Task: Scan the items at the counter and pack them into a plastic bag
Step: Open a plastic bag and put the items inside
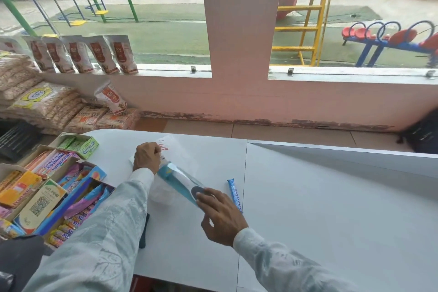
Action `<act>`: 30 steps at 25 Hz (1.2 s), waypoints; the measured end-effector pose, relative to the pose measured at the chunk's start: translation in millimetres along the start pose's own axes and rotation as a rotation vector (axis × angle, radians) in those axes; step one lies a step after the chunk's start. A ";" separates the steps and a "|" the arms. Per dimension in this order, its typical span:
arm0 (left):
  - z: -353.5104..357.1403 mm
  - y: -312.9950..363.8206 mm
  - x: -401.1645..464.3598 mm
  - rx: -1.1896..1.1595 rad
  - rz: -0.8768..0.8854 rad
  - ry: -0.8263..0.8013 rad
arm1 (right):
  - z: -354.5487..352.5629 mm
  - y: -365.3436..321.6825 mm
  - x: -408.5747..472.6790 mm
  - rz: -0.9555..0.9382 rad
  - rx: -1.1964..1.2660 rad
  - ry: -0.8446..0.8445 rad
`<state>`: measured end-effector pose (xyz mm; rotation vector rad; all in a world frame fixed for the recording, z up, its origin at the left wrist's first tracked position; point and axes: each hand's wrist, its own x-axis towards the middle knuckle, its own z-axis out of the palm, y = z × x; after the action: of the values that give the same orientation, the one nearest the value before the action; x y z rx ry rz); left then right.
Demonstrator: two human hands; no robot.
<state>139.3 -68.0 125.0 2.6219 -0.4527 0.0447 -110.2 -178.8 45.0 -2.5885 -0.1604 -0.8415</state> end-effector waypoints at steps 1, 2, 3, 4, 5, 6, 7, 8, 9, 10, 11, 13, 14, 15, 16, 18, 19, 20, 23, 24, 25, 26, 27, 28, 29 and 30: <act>-0.2 -0.7 -0.4 -0.004 -0.007 -0.002 | 0.4 -1.2 -1.9 -0.041 -0.018 -0.027; -0.8 -0.3 -1.4 -0.007 0.000 -0.009 | 0.3 -2.0 -1.1 -0.064 -0.035 -0.050; -0.9 0.8 -1.9 -0.010 0.018 -0.025 | 0.0 -1.1 1.4 -0.066 -0.038 -0.065; -0.6 1.9 -2.6 -0.010 0.042 -0.050 | 0.8 0.0 3.5 -0.057 -0.034 -0.072; -0.2 2.8 -3.6 -0.005 0.063 -0.079 | 2.5 1.6 5.3 -0.048 -0.031 -0.079; -0.1 3.2 -4.9 0.002 0.083 -0.108 | 5.2 2.2 6.2 -0.050 -0.034 -0.100; 0.1 3.2 -5.8 0.005 0.097 -0.137 | 8.4 2.9 7.8 -0.057 -0.042 -0.133; -0.2 3.6 -6.8 -0.001 0.105 -0.166 | 13.2 4.7 9.3 -0.054 -0.048 -0.177; -0.9 3.5 -7.7 -0.016 0.109 -0.194 | 17.4 7.1 11.6 -0.032 -0.051 -0.216; -2.2 3.9 -9.1 -0.033 0.116 -0.218 | 21.2 10.3 13.9 0.010 -0.052 -0.238; -4.1 3.7 -10.3 -0.050 0.121 -0.237 | 25.3 13.4 16.7 0.060 -0.046 -0.251; -8.2 3.9 -11.4 -0.067 0.140 -0.268 | 32.5 17.6 26.0 0.130 -0.052 -0.268; -10.3 3.6 -10.6 -0.071 0.147 -0.279 | 38.8 18.2 34.8 0.137 -0.073 -0.277; -12.2 4.9 -9.7 -0.081 0.151 -0.296 | 45.4 17.4 47.1 0.138 -0.086 -0.287; -14.5 7.0 -8.8 -0.092 0.162 -0.309 | 53.7 14.4 63.4 0.138 -0.079 -0.285; -17.4 14.2 -8.2 -0.116 0.200 -0.313 | 64.4 6.8 100.5 0.160 -0.023 -0.254; -17.0 17.4 -8.0 -0.131 0.212 -0.299 | 66.5 6.9 116.1 0.177 -0.005 -0.218; -15.1 18.7 -8.4 -0.148 0.217 -0.279 | 68.2 11.5 121.6 0.219 0.011 -0.159; -1.4 16.9 -14.6 -0.209 0.164 -0.225 | 60.7 41.4 79.5 0.516 0.040 0.052; 5.9 17.0 -18.6 -0.222 0.150 -0.227 | 54.7 53.8 54.8 0.640 0.009 0.044; 13.9 16.9 -22.9 -0.226 0.141 -0.239 | 49.8 64.4 29.7 0.760 -0.039 -0.047; 21.5 16.9 -27.7 -0.233 0.137 -0.257 | 46.5 72.2 7.2 0.850 -0.099 -0.188; 26.6 16.5 -32.3 -0.238 0.126 -0.275 | 45.5 76.0 -9.8 0.898 -0.146 -0.330; 31.2 15.4 -36.3 -0.240 0.119 -0.287 | 44.7 76.8 -21.5 0.908 -0.162 -0.418; 34.1 14.1 -38.7 -0.234 0.114 -0.289 | 43.3 76.0 -27.8 0.896 -0.151 -0.441; 36.3 11.9 -40.4 -0.224 0.113 -0.286 | 40.9 75.0 -30.2 0.890 -0.128 -0.420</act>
<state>95.5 -82.1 93.8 2.3866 -0.6625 -0.3292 -95.3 -229.4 -28.6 -2.5023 0.8836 0.0163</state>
